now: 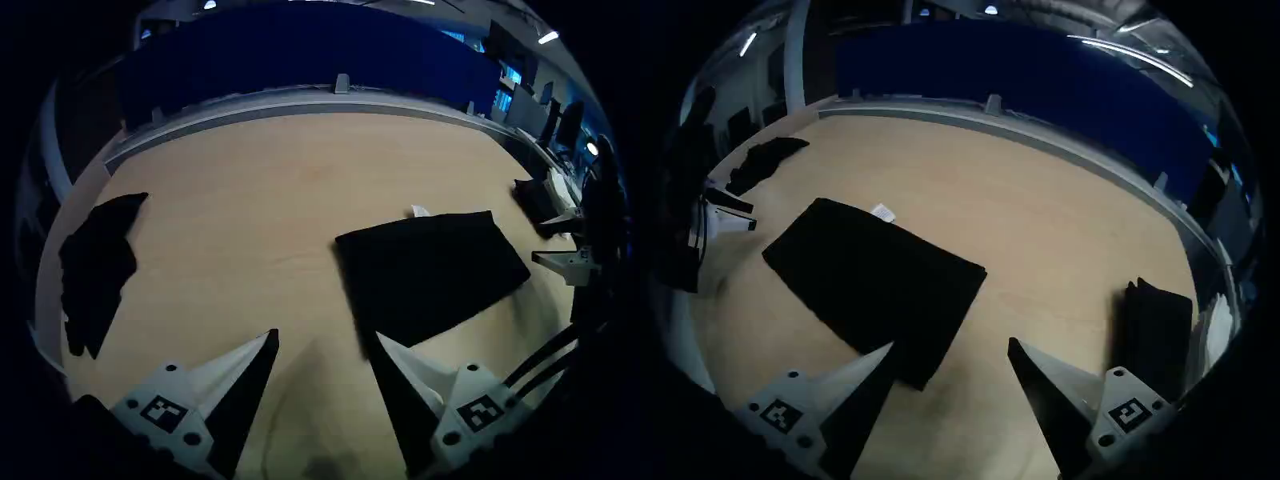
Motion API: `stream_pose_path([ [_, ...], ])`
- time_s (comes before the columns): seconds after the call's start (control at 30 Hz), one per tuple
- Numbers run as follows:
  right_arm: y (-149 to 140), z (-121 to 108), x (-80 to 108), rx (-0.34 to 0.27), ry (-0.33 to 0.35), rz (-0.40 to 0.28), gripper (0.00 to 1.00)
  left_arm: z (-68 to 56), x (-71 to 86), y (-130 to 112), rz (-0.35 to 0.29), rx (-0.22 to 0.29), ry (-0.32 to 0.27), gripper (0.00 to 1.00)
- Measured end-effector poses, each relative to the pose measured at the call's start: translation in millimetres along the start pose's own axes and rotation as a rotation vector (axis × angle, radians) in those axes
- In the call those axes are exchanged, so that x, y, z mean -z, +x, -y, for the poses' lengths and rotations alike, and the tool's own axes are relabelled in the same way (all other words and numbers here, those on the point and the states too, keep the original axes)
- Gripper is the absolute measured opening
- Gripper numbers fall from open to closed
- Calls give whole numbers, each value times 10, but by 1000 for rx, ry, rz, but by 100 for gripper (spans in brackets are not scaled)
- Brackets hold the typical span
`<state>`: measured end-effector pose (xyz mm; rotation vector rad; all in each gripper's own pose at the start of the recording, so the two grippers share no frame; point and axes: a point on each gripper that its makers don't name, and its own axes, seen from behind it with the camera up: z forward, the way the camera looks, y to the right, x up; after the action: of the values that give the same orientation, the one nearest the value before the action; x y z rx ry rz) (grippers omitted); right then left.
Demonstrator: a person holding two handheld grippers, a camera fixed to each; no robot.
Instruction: Fold towel
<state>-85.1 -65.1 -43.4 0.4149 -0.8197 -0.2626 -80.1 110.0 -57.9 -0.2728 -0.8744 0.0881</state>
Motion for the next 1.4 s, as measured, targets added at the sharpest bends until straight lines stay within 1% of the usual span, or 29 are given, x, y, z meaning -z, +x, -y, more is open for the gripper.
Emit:
stream_pose_path([
  [0.03, -10, 14, 2, 6, 6, 1, 100, 6, 17, -3, -3, 3, 4, 83],
  [0.23, -84, 113, 6, 51, 52, 14, 100, 53, 159, -47, -16, 32, 28, 85],
  [0.47, -174, 227, 8, 110, 114, 40, 100, 143, 421, -190, -30, 95, 70, 85],
  [0.6, -252, 276, -14, 140, 141, 63, 95, 171, 586, -328, -29, 138, 91, 85],
  [0.63, -273, 288, -19, 146, 149, 68, 93, 173, 625, -368, -28, 149, 94, 85],
  [0.8, -386, 325, -53, 171, 174, 95, 74, 179, 813, -588, -18, 197, 110, 85],
  [0.97, -466, 354, -70, 185, 191, 111, 60, 186, 940, -801, 4, 223, 125, 85],
  [1.17, -496, 382, -68, 191, 204, 120, 39, 207, 1022, -943, 14, 242, 138, 85],
  [1.3, -510, 381, -85, 180, 206, 128, 28, 221, 1053, -971, 15, 252, 141, 85],
  [1.4, -493, 375, -98, 171, 205, 121, 18, 231, 1076, -968, 13, 255, 143, 85],
])
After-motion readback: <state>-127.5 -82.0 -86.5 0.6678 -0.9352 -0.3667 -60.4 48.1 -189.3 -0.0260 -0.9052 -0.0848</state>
